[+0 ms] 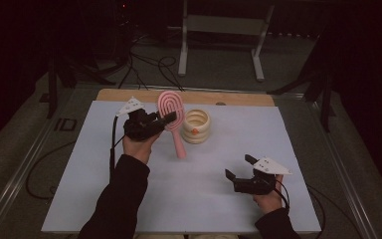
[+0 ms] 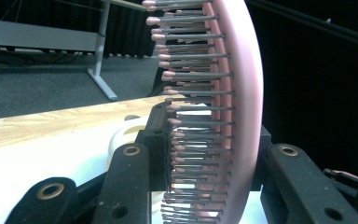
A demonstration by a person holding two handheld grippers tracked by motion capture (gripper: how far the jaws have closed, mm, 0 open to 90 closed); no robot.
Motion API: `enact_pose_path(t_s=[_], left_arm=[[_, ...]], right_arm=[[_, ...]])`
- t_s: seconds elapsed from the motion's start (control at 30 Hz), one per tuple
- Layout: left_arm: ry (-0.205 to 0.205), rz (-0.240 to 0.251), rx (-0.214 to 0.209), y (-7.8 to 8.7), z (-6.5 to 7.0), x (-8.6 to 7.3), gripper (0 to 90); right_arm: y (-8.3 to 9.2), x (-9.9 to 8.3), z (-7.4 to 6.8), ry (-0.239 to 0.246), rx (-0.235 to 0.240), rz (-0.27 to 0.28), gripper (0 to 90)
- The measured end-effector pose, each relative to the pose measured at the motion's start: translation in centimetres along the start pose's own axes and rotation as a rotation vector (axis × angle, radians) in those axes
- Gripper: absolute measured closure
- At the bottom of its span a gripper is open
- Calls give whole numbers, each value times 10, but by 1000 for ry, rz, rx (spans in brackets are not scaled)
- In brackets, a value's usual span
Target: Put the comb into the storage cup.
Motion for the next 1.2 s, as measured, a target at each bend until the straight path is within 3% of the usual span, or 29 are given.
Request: enact_pose_path(t_s=[0.43,1.2], left_arm=[[-8,3,16,-5,-6,20,654],[-30,-4,80,-26,-18,62,653]], right_arm=[[4,-2,4,-11,4,6,78],[4,-2,7,-26,3,5,78]])
Point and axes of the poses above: each handheld gripper's, and its own axes: y roughly backward along the jaws, x roughly out of its top, z roughly to its right, the point moved 9 cm from there along -y, roughly forward along the jaws, and after that the axes turned 9 degrees about -z, right-handed, at the moved point
